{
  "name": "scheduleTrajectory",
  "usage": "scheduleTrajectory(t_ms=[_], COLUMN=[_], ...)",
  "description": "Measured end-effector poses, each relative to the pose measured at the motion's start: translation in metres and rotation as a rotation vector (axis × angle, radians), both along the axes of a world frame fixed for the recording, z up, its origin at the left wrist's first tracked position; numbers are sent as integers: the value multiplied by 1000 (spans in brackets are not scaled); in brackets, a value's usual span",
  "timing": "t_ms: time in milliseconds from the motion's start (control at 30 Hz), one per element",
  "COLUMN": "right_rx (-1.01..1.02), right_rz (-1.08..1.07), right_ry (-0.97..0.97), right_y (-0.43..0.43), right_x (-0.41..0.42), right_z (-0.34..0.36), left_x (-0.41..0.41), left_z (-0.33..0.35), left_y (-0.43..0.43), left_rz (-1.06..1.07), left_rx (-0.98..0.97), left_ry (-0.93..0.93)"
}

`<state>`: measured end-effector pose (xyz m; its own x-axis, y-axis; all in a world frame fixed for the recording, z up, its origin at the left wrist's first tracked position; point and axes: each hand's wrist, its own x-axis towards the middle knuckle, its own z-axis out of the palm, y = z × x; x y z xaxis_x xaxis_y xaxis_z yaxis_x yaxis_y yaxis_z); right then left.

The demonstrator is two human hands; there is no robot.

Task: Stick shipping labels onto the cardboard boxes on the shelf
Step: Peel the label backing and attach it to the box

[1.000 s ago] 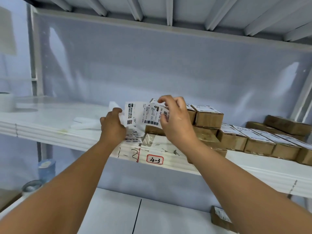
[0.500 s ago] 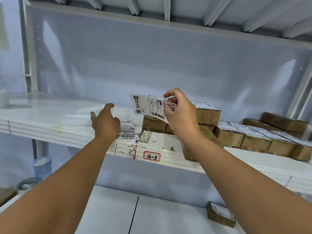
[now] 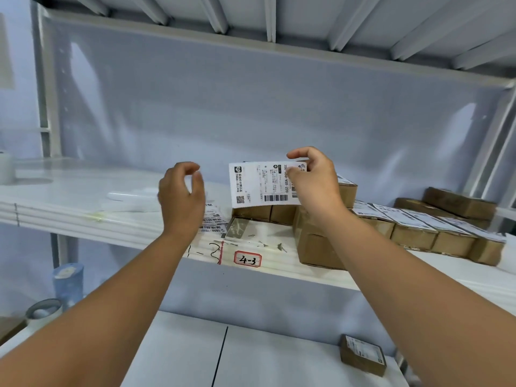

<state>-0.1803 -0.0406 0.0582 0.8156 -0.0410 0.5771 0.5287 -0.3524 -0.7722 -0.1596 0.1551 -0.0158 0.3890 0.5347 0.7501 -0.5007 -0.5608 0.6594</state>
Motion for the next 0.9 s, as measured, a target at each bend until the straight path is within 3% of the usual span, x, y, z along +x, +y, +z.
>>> scheduleTrajectory(t_ms=[133,233,333,433,567,633,733,900], right_rx=[-46,-58,-99,-102,24,88,277,279], right_rz=[43,96,116,101,-61,-84,63,52], right_ry=[-4,-20,-37,-75,-99,20,293,346], right_y=[-9,-17,-26,-34,-52,-62,-73,-87], right_x=[-7,-14,-20,-26,-32,-36,-40,-37], right_z=[9,15,20,22,24,23,16,2], left_x=[-33,-47,-53,-57,-61,-60,-54,-42], left_z=[48,75,86,88,89,86,83,71], left_y=[-43,-68,-84,-92,-102,-108,-119,-136], left_rz=[-165,-260,-318,-403,-680,-801,-976,-1014], left_rx=[197,410,425,259,-124,-306,-605,-723], left_ry=[-61,142,312,351,398,412,379,400])
